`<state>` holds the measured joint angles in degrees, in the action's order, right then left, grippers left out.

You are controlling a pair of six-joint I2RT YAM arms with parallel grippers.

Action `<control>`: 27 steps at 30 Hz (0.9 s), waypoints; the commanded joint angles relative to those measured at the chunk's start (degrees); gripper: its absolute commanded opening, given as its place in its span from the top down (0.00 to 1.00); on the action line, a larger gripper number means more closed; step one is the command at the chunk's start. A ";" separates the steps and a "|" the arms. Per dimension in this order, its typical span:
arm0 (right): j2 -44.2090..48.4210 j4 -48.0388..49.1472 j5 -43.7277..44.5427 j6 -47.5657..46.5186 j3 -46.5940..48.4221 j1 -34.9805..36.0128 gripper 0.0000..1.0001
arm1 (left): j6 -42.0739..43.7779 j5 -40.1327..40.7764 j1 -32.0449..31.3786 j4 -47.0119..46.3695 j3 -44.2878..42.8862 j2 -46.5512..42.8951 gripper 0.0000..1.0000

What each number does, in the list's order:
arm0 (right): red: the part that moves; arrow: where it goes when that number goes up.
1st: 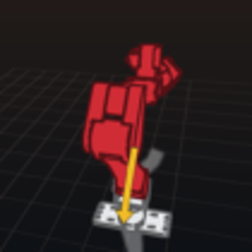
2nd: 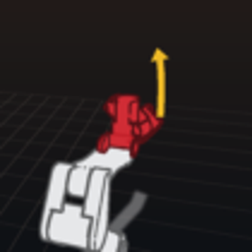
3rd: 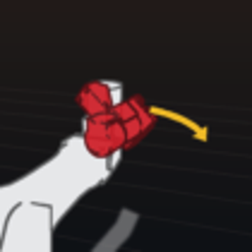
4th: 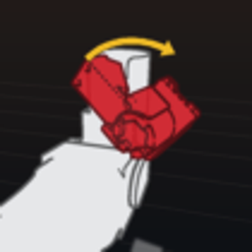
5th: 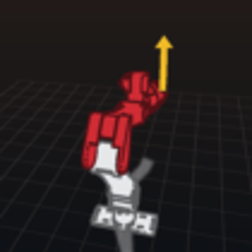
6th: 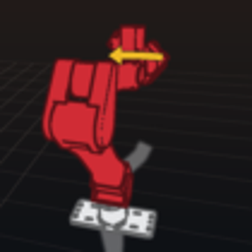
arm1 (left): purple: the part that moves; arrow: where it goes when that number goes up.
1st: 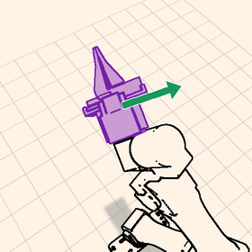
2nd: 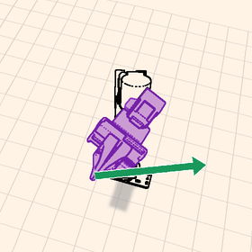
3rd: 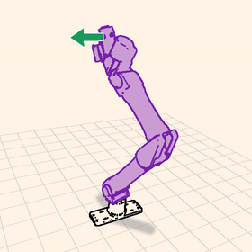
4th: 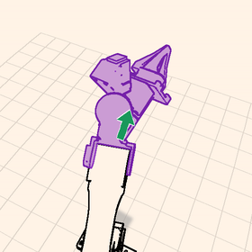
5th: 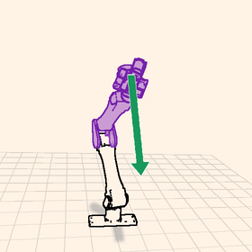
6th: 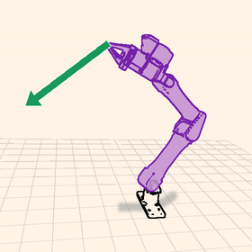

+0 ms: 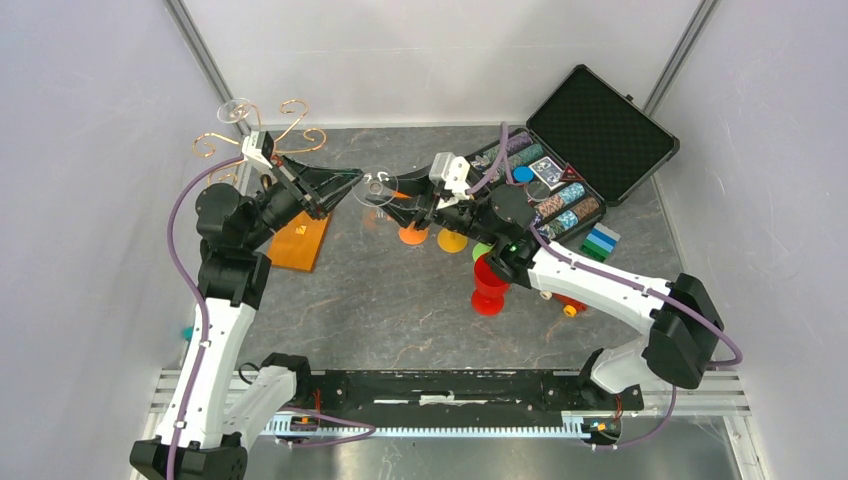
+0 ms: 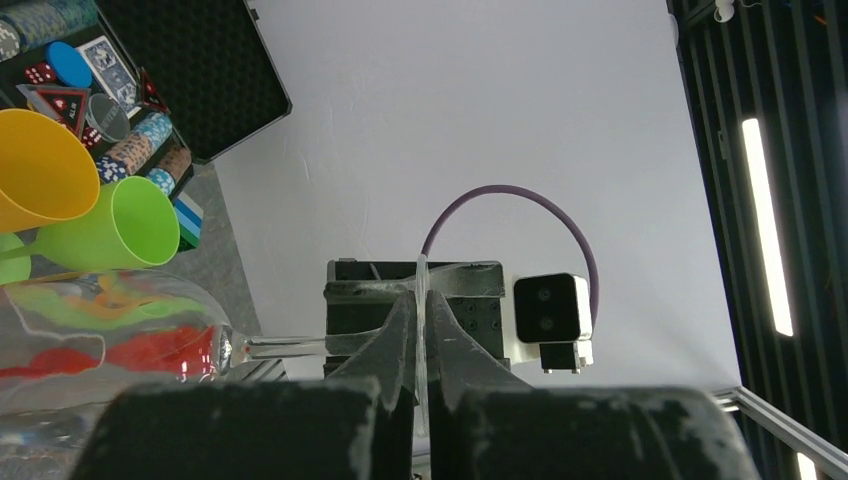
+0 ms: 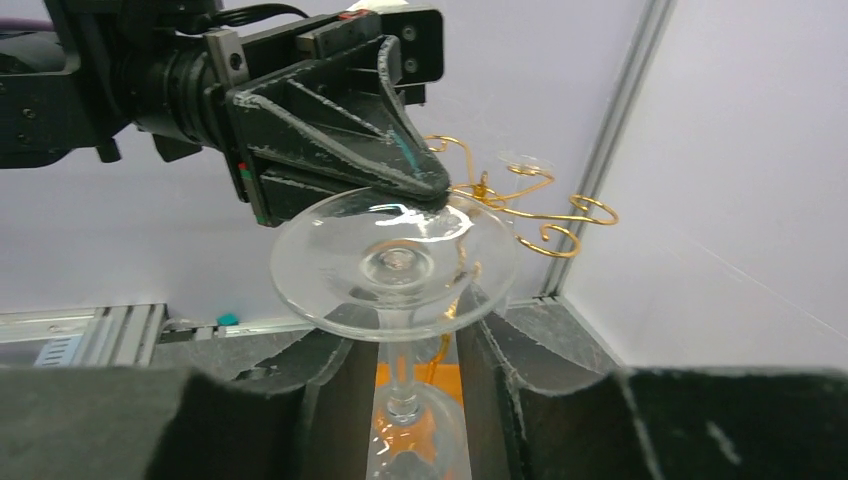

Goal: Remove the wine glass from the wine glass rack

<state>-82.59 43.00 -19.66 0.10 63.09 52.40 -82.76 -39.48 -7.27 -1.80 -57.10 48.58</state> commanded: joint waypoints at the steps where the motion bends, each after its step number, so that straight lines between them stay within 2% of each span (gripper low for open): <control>1: -0.60 1.32 -3.14 -0.19 3.19 0.33 0.64 | 0.25 0.03 -0.28 -1.71 -1.42 -1.48 0.98; 5: -0.87 1.25 -3.32 1.97 3.13 0.29 0.70 | 0.05 0.11 -0.21 -1.71 -2.20 -1.56 0.98; 9: -0.36 2.61 -0.28 3.38 2.39 0.33 0.96 | -1.33 0.17 -0.25 -4.88 -1.55 -1.52 0.98; 10: -0.09 3.03 0.62 3.64 2.08 0.33 0.99 | -1.67 -0.20 -0.20 -5.94 -1.45 -1.33 0.98; 13: 1.17 5.36 3.57 4.83 0.81 0.33 1.00 | -1.04 -0.66 -0.21 -6.72 -1.77 -1.09 0.96; 15: 2.42 7.20 5.92 5.64 -0.61 0.33 1.00 | 0.39 -0.41 -0.21 -6.23 -2.19 -1.20 0.76; 17: 4.10 10.04 9.15 6.91 -2.57 0.24 1.00 | 2.14 -0.25 -0.20 -5.05 -2.46 -1.36 0.50; 19: 6.46 13.68 14.03 8.61 -5.22 0.27 1.00 | 5.02 -0.01 -0.20 -3.62 -2.49 -1.47 0.37; 23: 12.12 22.20 25.85 12.17 -11.89 0.25 1.00 | 10.95 -0.28 -0.21 1.44 -1.55 -1.10 0.22; 27: 17.52 34.03 37.23 18.56 -19.48 0.26 1.00 | 11.02 -1.90 -0.28 -0.66 3.04 -1.96 0.14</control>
<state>-71.02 58.15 2.90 11.46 47.81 52.77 -76.07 -39.22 -7.27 -1.63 -57.04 47.92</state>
